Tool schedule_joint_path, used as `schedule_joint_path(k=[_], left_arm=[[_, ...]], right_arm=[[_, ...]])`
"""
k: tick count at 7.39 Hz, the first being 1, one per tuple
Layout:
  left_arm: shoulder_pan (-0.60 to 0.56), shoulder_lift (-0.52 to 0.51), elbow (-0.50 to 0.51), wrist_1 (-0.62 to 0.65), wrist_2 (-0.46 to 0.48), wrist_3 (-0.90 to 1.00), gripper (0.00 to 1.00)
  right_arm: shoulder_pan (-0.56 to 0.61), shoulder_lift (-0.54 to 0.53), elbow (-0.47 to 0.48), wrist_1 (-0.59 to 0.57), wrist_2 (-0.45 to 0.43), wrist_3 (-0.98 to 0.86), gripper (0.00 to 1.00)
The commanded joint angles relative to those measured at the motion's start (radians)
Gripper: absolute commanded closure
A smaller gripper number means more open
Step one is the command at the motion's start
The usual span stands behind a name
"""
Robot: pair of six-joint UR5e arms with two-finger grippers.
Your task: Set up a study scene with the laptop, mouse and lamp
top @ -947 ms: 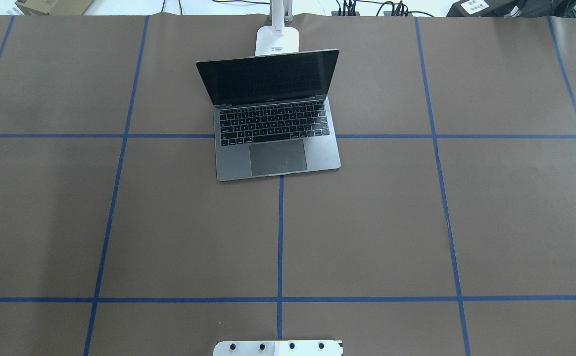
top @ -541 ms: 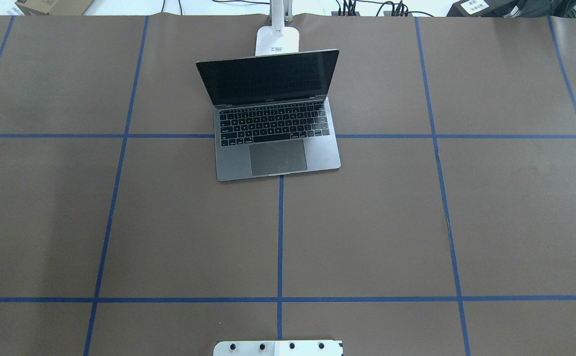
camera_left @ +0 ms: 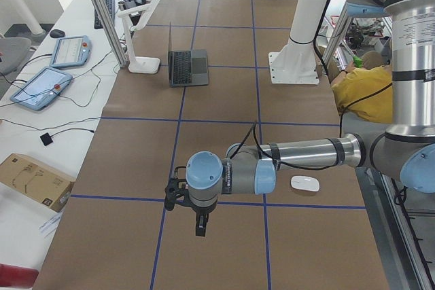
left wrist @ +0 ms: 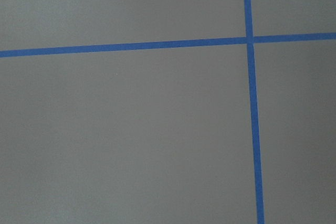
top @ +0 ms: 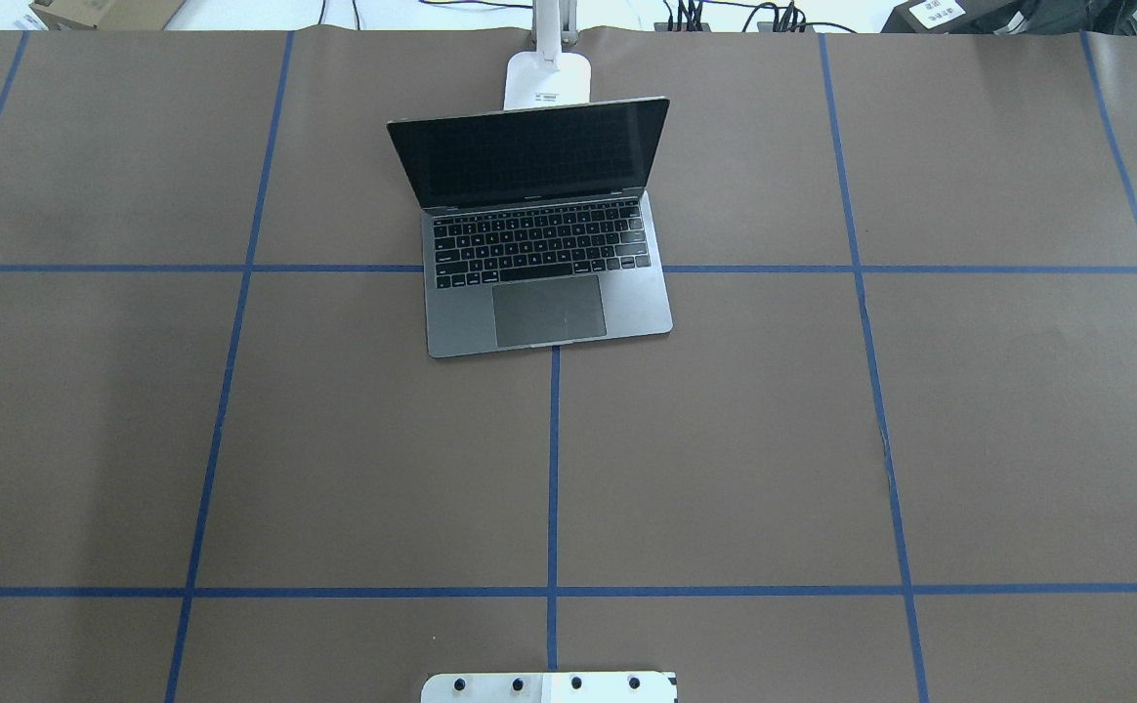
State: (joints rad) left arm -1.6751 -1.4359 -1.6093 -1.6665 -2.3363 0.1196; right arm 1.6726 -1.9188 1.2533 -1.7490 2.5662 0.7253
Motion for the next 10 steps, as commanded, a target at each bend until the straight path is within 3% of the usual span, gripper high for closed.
schedule_joint_path(k=[1,6,10], left_arm=[[0.000,0.000,0.000,0.001,0.000,0.000,0.00],[0.000,0.000,0.002,0.001,0.000,0.000,0.00],[-0.002,0.000,0.000,0.002,-0.002,0.000,0.00]], right_arm=[[-0.001,-0.005,0.000,0.000,-0.006,-0.033,0.30],[-0.001,-0.006,0.005,0.005,-0.014,-0.105,0.46],[-0.001,-0.006,0.012,0.003,-0.021,-0.159,0.79]])
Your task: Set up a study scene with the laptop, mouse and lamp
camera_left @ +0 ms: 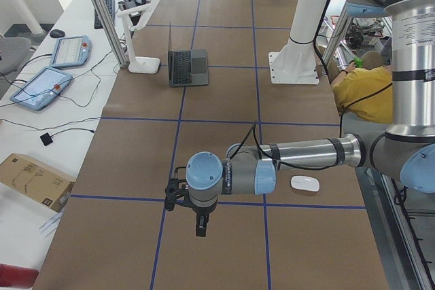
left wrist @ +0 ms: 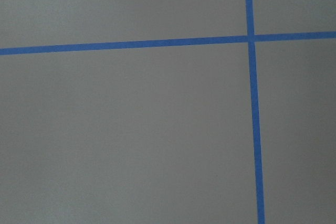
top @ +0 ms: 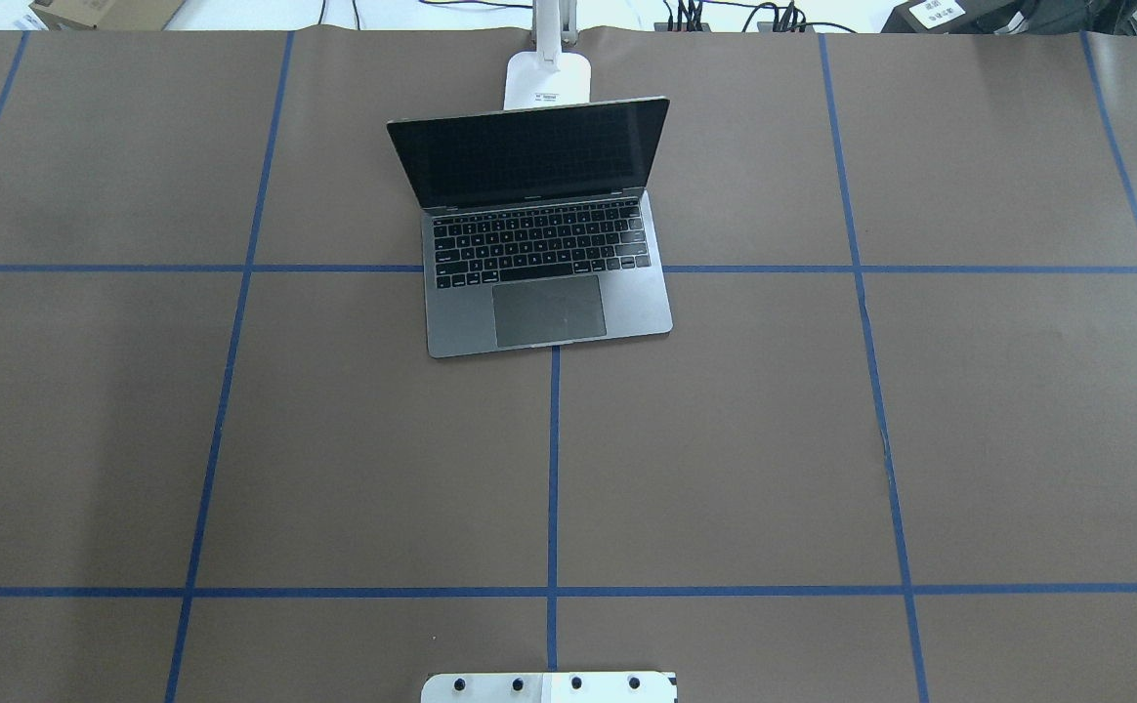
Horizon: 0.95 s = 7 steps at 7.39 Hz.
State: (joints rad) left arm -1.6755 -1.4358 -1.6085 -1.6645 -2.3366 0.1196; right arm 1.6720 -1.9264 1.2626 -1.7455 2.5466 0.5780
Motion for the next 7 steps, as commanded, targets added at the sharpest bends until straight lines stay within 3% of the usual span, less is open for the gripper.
schedule_joint_path(k=[1,2,7], left_arm=[[-0.001,0.000,-0.001,0.002,-0.001,0.000,0.00],[-0.001,0.000,-0.001,0.002,-0.001,0.000,0.00],[0.000,0.000,-0.001,0.003,-0.001,0.000,0.00]], right_arm=[[0.000,0.001,0.009,0.000,0.000,-0.018,0.90],[0.002,0.001,0.029,-0.003,0.001,-0.020,1.00],[0.005,0.001,0.147,-0.014,0.018,-0.009,1.00]])
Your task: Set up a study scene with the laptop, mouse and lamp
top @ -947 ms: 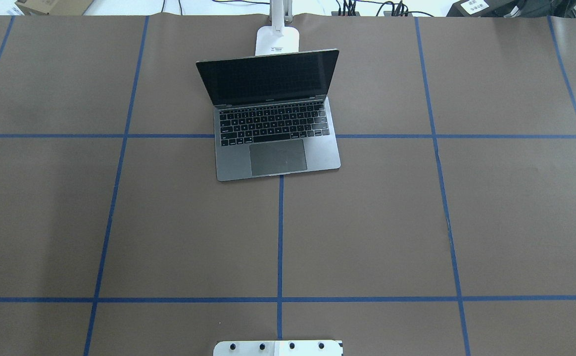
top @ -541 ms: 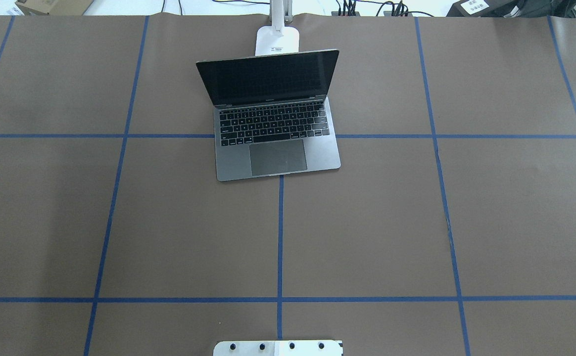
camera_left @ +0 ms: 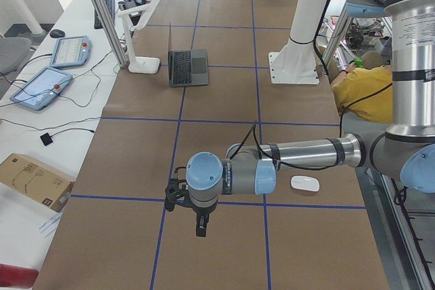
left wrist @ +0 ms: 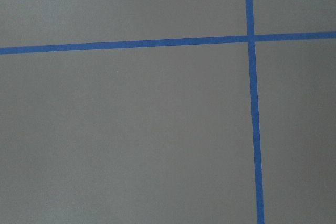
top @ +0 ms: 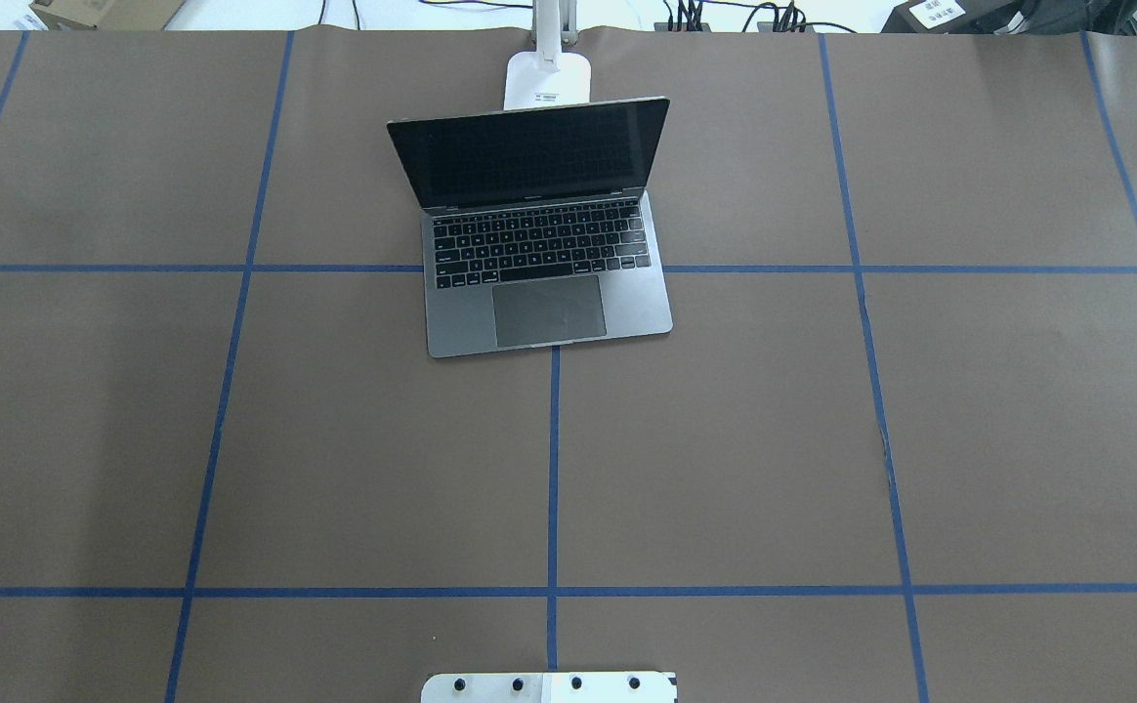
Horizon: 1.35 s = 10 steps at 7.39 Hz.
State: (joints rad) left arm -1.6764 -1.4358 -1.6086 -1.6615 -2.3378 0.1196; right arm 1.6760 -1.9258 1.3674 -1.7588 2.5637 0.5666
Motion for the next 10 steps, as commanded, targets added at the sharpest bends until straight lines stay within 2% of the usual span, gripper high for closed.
schedule_joint_path(k=[1,4,6,8,10], left_arm=[[0.000,0.000,-0.001,0.002,0.000,0.000,0.00],[0.001,0.000,0.002,0.003,0.000,0.000,0.00],[0.000,0.000,0.006,0.003,0.000,0.000,0.00],[0.000,0.002,0.007,0.005,0.000,-0.005,0.00],[0.001,0.002,0.007,0.005,0.000,-0.005,0.00]], right_arm=[[0.001,0.002,0.112,-0.001,0.001,0.006,1.00],[0.001,0.025,0.299,0.012,-0.008,0.015,1.00],[-0.001,0.095,0.367,0.015,0.007,0.193,1.00],[-0.012,0.212,0.398,0.015,0.013,0.367,1.00],[-0.085,0.348,0.400,0.016,0.032,0.555,1.00]])
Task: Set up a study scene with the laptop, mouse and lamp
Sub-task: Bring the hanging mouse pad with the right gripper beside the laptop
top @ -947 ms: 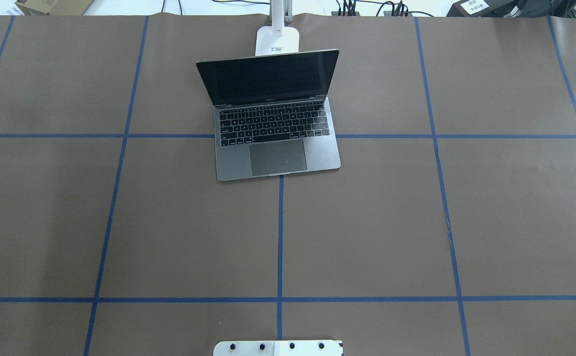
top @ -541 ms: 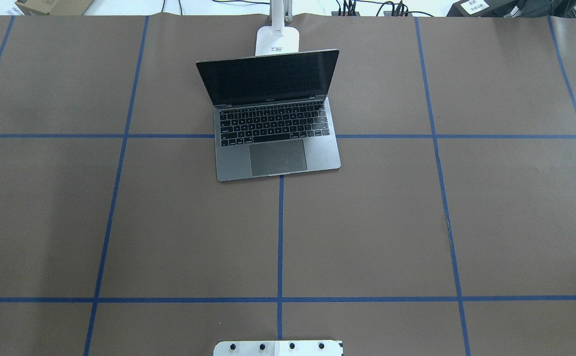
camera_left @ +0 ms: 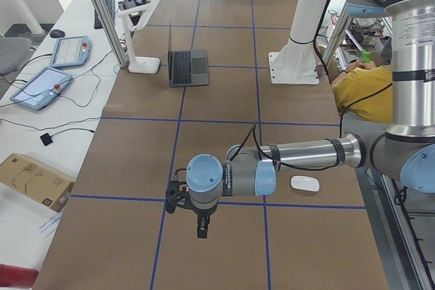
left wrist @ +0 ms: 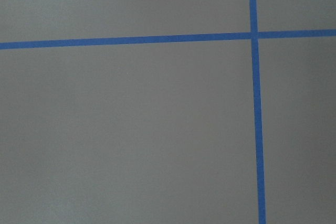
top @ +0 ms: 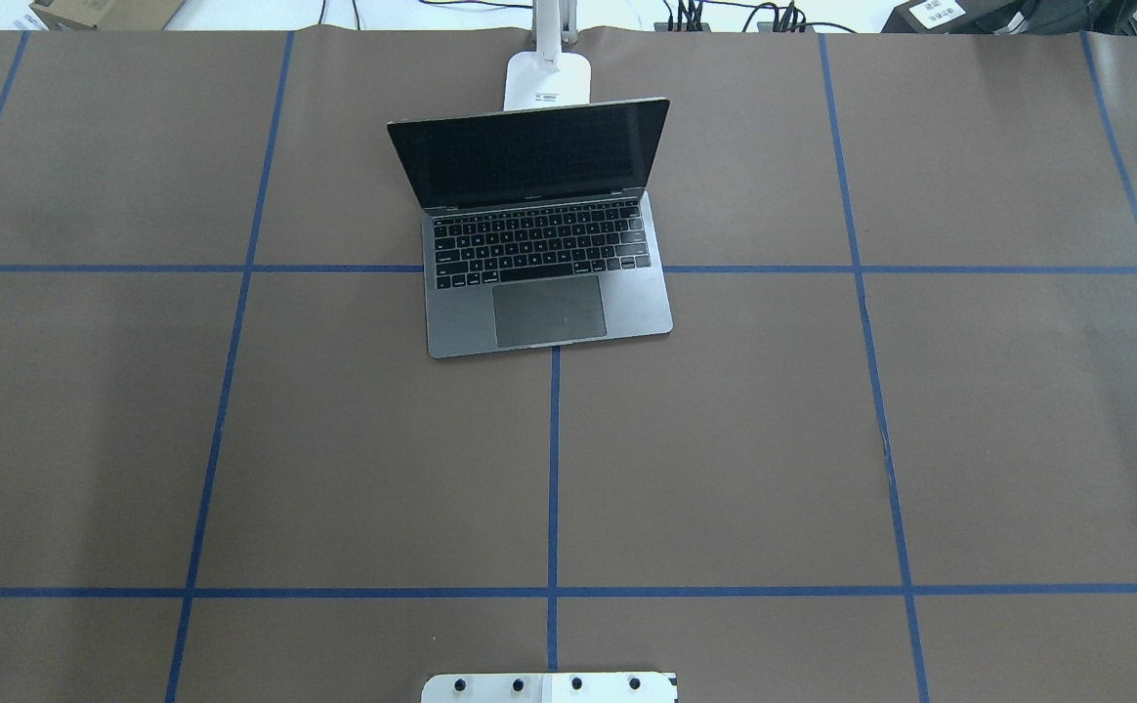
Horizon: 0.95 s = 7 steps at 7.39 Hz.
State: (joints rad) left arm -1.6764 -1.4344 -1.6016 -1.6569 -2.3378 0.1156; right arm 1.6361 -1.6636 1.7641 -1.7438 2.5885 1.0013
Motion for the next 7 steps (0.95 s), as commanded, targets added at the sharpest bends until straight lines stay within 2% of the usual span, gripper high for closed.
schedule_joint_path(k=[1,3,5,7], left_arm=[[0.000,0.000,0.000,0.000,0.000,-0.001,0.00],[0.001,0.000,0.000,0.000,0.000,-0.002,0.00],[0.000,0.000,0.003,0.000,0.000,-0.002,0.00],[0.000,0.000,0.005,0.000,0.000,-0.001,0.00]], right_arm=[[-0.102,0.152,0.005,0.022,0.004,0.211,1.00],[-0.232,0.279,0.003,0.114,-0.020,0.414,1.00],[-0.361,0.401,0.005,0.130,-0.105,0.563,1.00],[-0.488,0.502,0.011,0.130,-0.215,0.582,1.00]])
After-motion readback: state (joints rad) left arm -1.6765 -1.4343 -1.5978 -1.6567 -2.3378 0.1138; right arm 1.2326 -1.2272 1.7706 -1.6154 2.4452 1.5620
